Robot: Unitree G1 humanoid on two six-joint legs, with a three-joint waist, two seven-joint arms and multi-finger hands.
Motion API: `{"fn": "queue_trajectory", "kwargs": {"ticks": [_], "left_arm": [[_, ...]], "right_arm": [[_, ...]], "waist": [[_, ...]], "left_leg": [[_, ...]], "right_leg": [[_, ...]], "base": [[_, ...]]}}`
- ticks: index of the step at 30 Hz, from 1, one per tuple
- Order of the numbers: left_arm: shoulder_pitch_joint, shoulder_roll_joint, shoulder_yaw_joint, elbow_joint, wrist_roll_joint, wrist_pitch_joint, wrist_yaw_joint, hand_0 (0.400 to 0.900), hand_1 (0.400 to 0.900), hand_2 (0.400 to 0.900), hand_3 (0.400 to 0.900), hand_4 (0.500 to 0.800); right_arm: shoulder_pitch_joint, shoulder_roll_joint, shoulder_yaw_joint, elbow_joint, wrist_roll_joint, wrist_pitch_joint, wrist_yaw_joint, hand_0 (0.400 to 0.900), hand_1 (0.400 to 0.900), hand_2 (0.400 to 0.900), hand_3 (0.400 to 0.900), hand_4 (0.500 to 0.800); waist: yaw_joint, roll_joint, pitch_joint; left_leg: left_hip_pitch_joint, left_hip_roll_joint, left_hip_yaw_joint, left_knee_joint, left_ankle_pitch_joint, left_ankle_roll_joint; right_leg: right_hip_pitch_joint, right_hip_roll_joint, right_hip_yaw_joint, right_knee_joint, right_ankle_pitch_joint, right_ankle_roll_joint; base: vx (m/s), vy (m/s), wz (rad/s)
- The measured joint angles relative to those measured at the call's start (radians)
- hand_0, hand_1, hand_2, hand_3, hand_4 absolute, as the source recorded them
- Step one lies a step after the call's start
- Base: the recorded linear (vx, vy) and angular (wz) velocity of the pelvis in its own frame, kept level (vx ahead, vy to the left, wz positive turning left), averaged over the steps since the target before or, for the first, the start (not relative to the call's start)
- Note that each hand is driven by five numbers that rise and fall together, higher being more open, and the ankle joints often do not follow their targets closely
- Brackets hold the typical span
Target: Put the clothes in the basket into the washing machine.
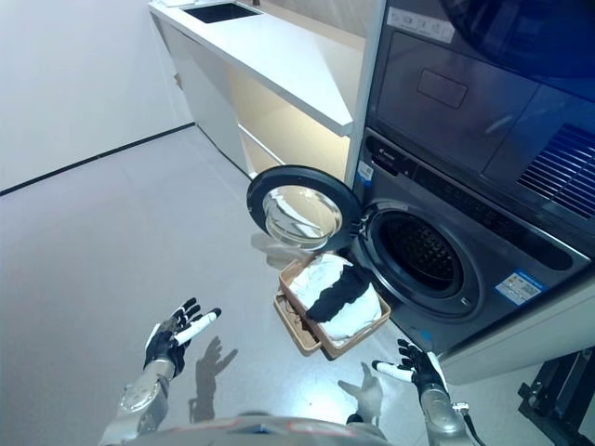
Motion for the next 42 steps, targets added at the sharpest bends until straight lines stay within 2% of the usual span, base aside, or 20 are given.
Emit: {"fn": "queue_trajectory", "kwargs": {"ticks": [4, 6, 9, 10, 12, 15, 17, 18, 20, 23, 26, 27, 28, 29, 31, 33, 34, 37, 39, 42], "left_arm": [[-0.030, 0.003, 0.001, 0.057, -0.002, 0.002, 0.004, 0.900, 0.900, 0.900, 0.900, 0.800], [-0.037, 0.009, 0.001, 0.061, -0.021, 0.002, 0.005, 0.900, 0.900, 0.900, 0.900, 0.800], [-0.042, 0.010, 0.000, 0.078, -0.022, 0.006, 0.002, 0.900, 0.900, 0.900, 0.900, 0.800], [-0.048, 0.010, 0.001, 0.095, -0.022, 0.006, 0.001, 0.900, 0.900, 0.900, 0.900, 0.800], [-0.051, 0.008, 0.000, 0.128, -0.022, 0.012, 0.001, 0.900, 0.900, 0.900, 0.900, 0.800], [-0.061, 0.006, -0.004, 0.170, -0.022, 0.023, 0.000, 0.900, 0.900, 0.900, 0.900, 0.800], [-0.099, 0.008, -0.009, 0.185, -0.022, 0.023, 0.002, 0.900, 0.900, 0.900, 0.900, 0.800], [-0.107, 0.009, -0.009, 0.183, -0.022, 0.022, 0.003, 0.900, 0.900, 0.900, 0.900, 0.800], [-0.106, 0.007, -0.017, 0.184, -0.022, 0.022, 0.009, 0.900, 0.900, 0.900, 0.900, 0.800], [-0.102, -0.001, -0.034, 0.183, -0.038, 0.021, 0.015, 0.900, 0.900, 0.900, 0.900, 0.800], [-0.099, -0.023, -0.037, 0.183, -0.061, 0.015, 0.022, 0.900, 0.900, 0.900, 0.900, 0.800], [-0.095, -0.020, -0.033, 0.186, -0.062, 0.008, 0.027, 0.900, 0.900, 0.900, 0.900, 0.800], [-0.094, -0.019, -0.027, 0.187, -0.064, 0.003, 0.038, 0.900, 0.900, 0.900, 0.900, 0.800], [-0.097, -0.011, -0.022, 0.184, -0.070, -0.006, 0.047, 0.900, 0.900, 0.900, 0.900, 0.800], [-0.115, -0.008, -0.020, 0.183, -0.087, -0.012, 0.061, 0.900, 0.900, 0.900, 0.900, 0.800], [-0.130, -0.014, -0.021, 0.181, -0.098, -0.024, 0.074, 0.900, 0.900, 0.900, 0.900, 0.800], [-0.161, -0.013, -0.029, 0.192, -0.100, -0.025, 0.085, 0.900, 0.900, 0.900, 0.900, 0.800], [-0.203, -0.001, -0.045, 0.202, -0.100, -0.031, 0.096, 0.900, 0.900, 0.900, 0.900, 0.800], [-0.230, 0.008, -0.055, 0.198, -0.099, -0.043, 0.104, 0.900, 0.900, 0.900, 0.900, 0.800], [-0.261, 0.026, -0.082, 0.181, -0.095, -0.046, 0.120, 0.900, 0.900, 0.900, 0.900, 0.800]], "right_arm": [[0.009, -0.016, -0.039, 0.019, 0.001, 0.003, 0.009, 0.900, 0.900, 0.900, 0.900, 0.800], [0.016, -0.029, -0.049, 0.033, 0.001, 0.003, 0.019, 0.900, 0.900, 0.900, 0.900, 0.800], [0.044, -0.049, -0.080, 0.037, 0.001, 0.002, 0.022, 0.900, 0.900, 0.900, 0.900, 0.800], [0.042, -0.055, -0.088, 0.041, 0.001, 0.002, 0.023, 0.900, 0.900, 0.900, 0.900, 0.800], [0.041, -0.066, -0.117, 0.052, 0.001, 0.002, 0.019, 0.900, 0.900, 0.900, 0.900, 0.800], [0.040, -0.098, -0.117, 0.069, 0.002, -0.001, 0.016, 0.900, 0.900, 0.900, 0.900, 0.800], [0.030, -0.105, -0.115, 0.074, 0.003, -0.001, 0.011, 0.900, 0.900, 0.900, 0.900, 0.800], [0.025, -0.101, -0.114, 0.075, 0.004, -0.001, 0.003, 0.900, 0.900, 0.900, 0.900, 0.800], [0.010, -0.100, -0.114, 0.080, 0.005, -0.004, -0.002, 0.900, 0.900, 0.900, 0.900, 0.800], [-0.025, -0.095, -0.108, 0.086, 0.024, -0.009, -0.012, 0.900, 0.900, 0.900, 0.900, 0.800], [-0.064, -0.101, -0.098, 0.092, 0.032, -0.014, -0.023, 0.900, 0.900, 0.900, 0.900, 0.800], [-0.069, -0.094, -0.090, 0.095, 0.040, -0.015, -0.022, 0.900, 0.900, 0.900, 0.900, 0.800], [-0.081, -0.089, -0.064, 0.092, 0.041, -0.017, -0.024, 0.900, 0.900, 0.900, 0.900, 0.800], [-0.081, -0.077, -0.045, 0.090, 0.041, -0.017, -0.025, 0.900, 0.900, 0.900, 0.900, 0.800], [-0.083, -0.057, -0.012, 0.090, 0.042, -0.006, -0.024, 0.900, 0.900, 0.900, 0.900, 0.800], [-0.107, -0.047, 0.007, 0.091, 0.041, -0.007, -0.024, 0.900, 0.900, 0.900, 0.900, 0.800], [-0.123, -0.044, 0.013, 0.096, 0.040, -0.007, -0.027, 0.900, 0.900, 0.900, 0.900, 0.800], [-0.198, -0.042, 0.031, 0.112, 0.041, -0.005, -0.039, 0.900, 0.900, 0.900, 0.900, 0.800], [-0.245, -0.045, 0.041, 0.104, 0.042, -0.006, -0.046, 0.900, 0.900, 0.900, 0.900, 0.800], [-0.297, -0.049, 0.054, 0.098, 0.042, -0.012, -0.051, 0.900, 0.900, 0.900, 0.900, 0.800]], "waist": [[-0.013, 0.005, 0.012], [-0.022, -0.004, 0.021], [-0.024, -0.013, 0.027], [-0.024, -0.021, 0.034], [-0.014, -0.027, 0.041], [-0.009, -0.022, 0.043], [-0.001, -0.041, 0.064], [0.002, -0.051, 0.071], [0.025, -0.041, 0.084], [0.025, -0.001, 0.092], [0.024, 0.071, 0.088], [0.037, 0.077, 0.085], [0.041, 0.069, 0.086], [0.045, 0.059, 0.087], [0.045, 0.044, 0.088], [0.059, 0.053, 0.089], [0.068, 0.053, 0.089], [0.084, 0.056, 0.089], [0.091, 0.052, 0.087], [0.096, 0.050, 0.080]], "left_leg": [[-0.012, 0.012, -0.021, 0.019, -0.004, -0.006], [-0.043, 0.029, -0.040, 0.057, -0.013, -0.020], [-0.079, 0.057, -0.071, 0.102, -0.021, -0.030], [-0.088, 0.057, -0.082, 0.124, -0.021, -0.029], [-0.101, 0.066, -0.104, 0.181, -0.027, -0.010], [-0.128, 0.081, -0.172, 0.240, -0.019, -0.004], [-0.243, 0.050, -0.203, 0.403, -0.006, -0.025], [-0.271, 0.052, -0.203, 0.374, -0.018, -0.021], [-0.271, 0.087, -0.202, 0.239, 0.000, -0.008], [-0.285, 0.099, -0.219, 0.162, 0.021, 0.008], [-0.286, 0.101, -0.213, 0.094, 0.026, 0.045], [-0.269, 0.088, -0.202, 0.091, 0.071, -0.009], [-0.272, 0.070, -0.179, 0.103, 0.077, -0.005], [-0.275, 0.057, -0.146, 0.115, 0.087, -0.021], [-0.278, 0.022, -0.130, 0.162, 0.074, -0.048], [-0.313, -0.001, -0.133, 0.228, 0.023, -0.034], [-0.331, -0.027, -0.114, 0.271, 0.001, -0.023], [-0.348, -0.052, -0.056, 0.282, -0.018, 0.003], [-0.386, -0.068, -0.054, 0.302, -0.027, 0.014], [-0.444, -0.079, -0.051, 0.301, -0.021, 0.020]], "right_leg": [[-0.019, 0.007, 0.002, 0.054, -0.036, -0.008], [-0.041, 0.029, 0.002, 0.099, -0.061, -0.021], [-0.072, 0.062, -0.012, 0.155, -0.105, -0.059], [-0.081, 0.058, -0.003, 0.172, -0.119, -0.065], [-0.084, 0.074, 0.003, 0.198, -0.134, -0.086], [-0.089, 0.092, 0.007, 0.230, -0.158, -0.124], [-0.113, 0.082, 0.032, 0.258, -0.170, -0.152], [-0.125, 0.083, 0.050, 0.261, -0.169, -0.159], [-0.142, 0.094, 0.093, 0.286, -0.171, -0.173], [-0.148, 0.107, 0.159, 0.314, -0.190, -0.156], [-0.175, 0.128, 0.238, 0.347, -0.217, -0.118], [-0.193, 0.126, 0.283, 0.368, -0.228, -0.099], [-0.187, 0.107, 0.295, 0.359, -0.228, -0.089], [-0.184, 0.081, 0.280, 0.360, -0.235, -0.084], [-0.163, 0.031, 0.292, 0.299, -0.222, -0.049], [-0.138, 0.004, 0.309, 0.235, -0.205, -0.034], [-0.127, -0.026, 0.303, 0.203, -0.189, -0.025], [-0.121, -0.075, 0.275, 0.167, -0.170, -0.015], [-0.131, -0.092, 0.258, 0.132, -0.136, 0.022], [-0.163, -0.111, 0.236, 0.109, -0.124, 0.024]], "base": [[0.04, -0.234, 0.14], [0.05, -0.342, 0.30], [0.04, -0.235, 0.18], [0.05, -0.182, -0.03], [0.04, -0.115, -0.03], [0.03, -0.012, -0.11], [0.13, 0.005, -0.67], [0.09, 0.014, -0.55], [0.12, 0.049, -0.67], [0.14, 0.079, -0.75], [0.20, 0.173, -0.80], [0.30, 0.293, -0.57], [0.29, 0.328, -0.48], [0.26, 0.371, -0.61], [0.12, 0.278, -0.51], [0.21, 0.264, -0.20], [0.28, 0.292, -0.19], [0.14, 0.136, 0.06], [0.07, 0.145, 0.19], [0.13, 0.153, 0.23]]}}
